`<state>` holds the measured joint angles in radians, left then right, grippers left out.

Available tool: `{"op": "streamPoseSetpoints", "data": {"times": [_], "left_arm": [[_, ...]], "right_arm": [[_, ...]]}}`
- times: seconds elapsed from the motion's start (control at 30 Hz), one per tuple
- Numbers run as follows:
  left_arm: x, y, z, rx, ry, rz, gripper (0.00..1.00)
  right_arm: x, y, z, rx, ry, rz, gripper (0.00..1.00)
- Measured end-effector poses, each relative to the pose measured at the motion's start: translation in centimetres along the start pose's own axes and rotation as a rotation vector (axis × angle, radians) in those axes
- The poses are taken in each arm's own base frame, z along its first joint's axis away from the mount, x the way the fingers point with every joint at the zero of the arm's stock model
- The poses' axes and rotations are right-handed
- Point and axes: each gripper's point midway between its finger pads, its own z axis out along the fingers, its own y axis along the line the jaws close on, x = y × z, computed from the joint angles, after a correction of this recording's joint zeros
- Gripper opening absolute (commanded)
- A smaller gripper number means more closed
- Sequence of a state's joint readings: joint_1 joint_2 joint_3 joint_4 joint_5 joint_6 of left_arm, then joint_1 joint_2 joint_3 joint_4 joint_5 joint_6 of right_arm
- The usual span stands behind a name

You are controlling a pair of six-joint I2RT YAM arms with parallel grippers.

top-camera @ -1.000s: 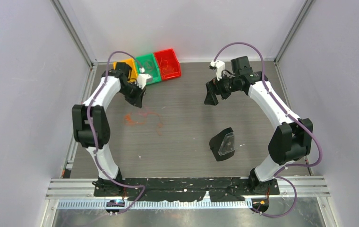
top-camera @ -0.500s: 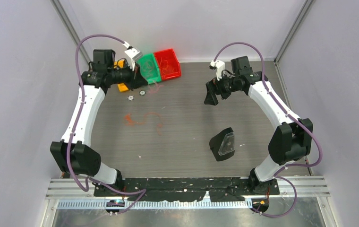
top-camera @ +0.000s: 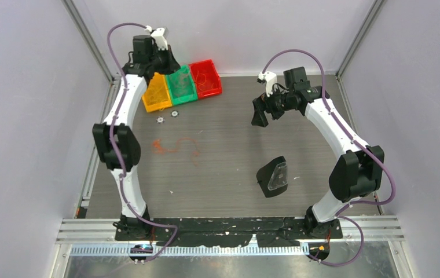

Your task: Untangle the cables

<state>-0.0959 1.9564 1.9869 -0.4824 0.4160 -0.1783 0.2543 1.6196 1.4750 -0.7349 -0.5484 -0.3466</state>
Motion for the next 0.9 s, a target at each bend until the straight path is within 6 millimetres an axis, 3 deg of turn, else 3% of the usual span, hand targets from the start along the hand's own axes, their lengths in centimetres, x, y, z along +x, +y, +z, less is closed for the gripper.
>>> {"op": "streamPoseSetpoints", "data": {"times": [0.07, 0.1, 0.13, 0.23, 0.3, 0.37, 0.43, 0.5, 0.6, 0.67, 0.73, 0.8, 0.9], "left_arm": [[0.6, 2.6, 3.2, -0.07, -0.002, -0.031, 0.0], [1.1, 3.9, 4.7, -0.105, -0.002, -0.042, 0.08], [1.3, 5.0, 5.8, -0.135, -0.003, -0.048, 0.25], [1.4, 8.3, 9.3, -0.219, -0.023, -0.033, 0.51], [1.3, 9.5, 10.5, -0.236, -0.027, -0.004, 0.73], [1.9, 9.8, 10.2, -0.228, 0.006, 0.034, 0.84], [2.5, 9.4, 8.5, -0.191, 0.054, 0.114, 0.97], [3.8, 8.3, 5.3, -0.129, 0.123, 0.201, 1.0], [5.8, 6.5, -3.5, -0.015, 0.201, 0.287, 0.99], [5.5, 6.0, -10.0, -0.004, 0.188, 0.306, 0.96], [5.0, 7.9, -14.4, -0.053, 0.159, 0.27, 0.92], [6.3, 8.9, -17.4, -0.08, 0.148, 0.182, 0.89], [11.7, 8.8, -18.1, -0.062, 0.214, -0.015, 0.89]], "right_arm": [[0.0, -0.1, -0.1, 0.008, 0.001, -0.005, 1.0], [0.0, -0.1, -0.1, 0.01, 0.003, -0.005, 1.0], [0.0, -0.2, -0.1, 0.012, 0.003, -0.008, 1.0], [0.0, -0.2, -0.2, 0.014, 0.003, -0.012, 1.0], [-0.1, -0.2, -0.2, 0.013, 0.003, -0.015, 0.99], [-0.5, -0.2, -0.4, 0.011, -0.005, -0.022, 0.95], [-1.2, 0.0, -0.5, 0.001, -0.018, -0.03, 0.92], [-2.2, 0.2, -0.3, -0.015, -0.033, -0.042, 0.9], [-3.3, 1.2, 0.6, -0.052, -0.038, -0.068, 0.89], [-3.8, 2.8, 2.0, -0.096, -0.031, -0.094, 0.88], [-4.1, 4.5, 3.5, -0.143, -0.017, -0.113, 0.86], [-4.4, 6.9, 5.9, -0.206, 0.003, -0.115, 0.85], [-4.1, 9.3, 8.8, -0.264, 0.036, -0.078, 0.86]]}}
